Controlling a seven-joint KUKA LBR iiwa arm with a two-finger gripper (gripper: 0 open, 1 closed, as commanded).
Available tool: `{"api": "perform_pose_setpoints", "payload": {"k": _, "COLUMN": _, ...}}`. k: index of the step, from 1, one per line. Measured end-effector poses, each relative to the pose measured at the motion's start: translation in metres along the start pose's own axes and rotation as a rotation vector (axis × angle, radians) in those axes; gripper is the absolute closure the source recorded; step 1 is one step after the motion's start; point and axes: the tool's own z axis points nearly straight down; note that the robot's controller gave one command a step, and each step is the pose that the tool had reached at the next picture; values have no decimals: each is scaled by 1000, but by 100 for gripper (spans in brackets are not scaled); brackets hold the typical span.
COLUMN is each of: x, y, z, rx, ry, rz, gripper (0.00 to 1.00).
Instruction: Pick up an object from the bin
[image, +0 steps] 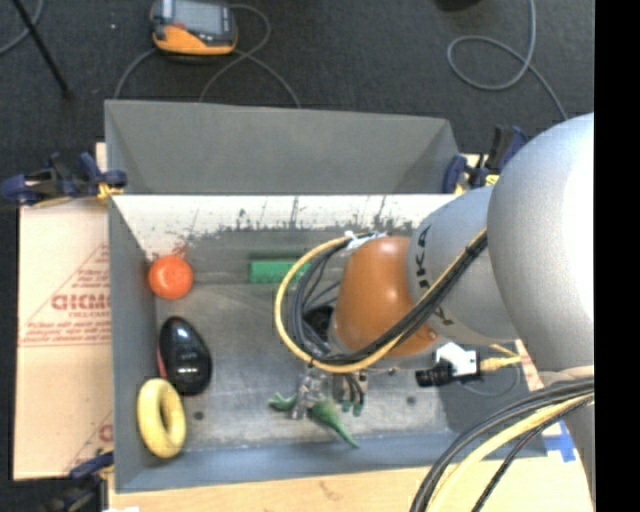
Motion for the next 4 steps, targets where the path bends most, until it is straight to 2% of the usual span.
{"api": "perform_pose_setpoints", "payload": {"k": 1, "x": 10, "y": -2, "z": -88, "rx": 4, "ry": 16, "rz": 0, "gripper": 0}}
{"api": "perform_pose_setpoints", "payload": {"k": 2, "x": 12, "y": -3, "z": -149, "rx": 4, "ry": 14, "rz": 2, "gripper": 0}}
{"api": "perform_pose_setpoints", "payload": {"k": 3, "x": 4, "y": -16, "z": -130, "rx": -1, "ry": -4, "rz": -4, "gripper": 0}}
{"api": "perform_pose_setpoints", "payload": {"k": 4, "x": 9, "y": -30, "z": -2, "rx": -3, "ry": 3, "rz": -52, "gripper": 100}}
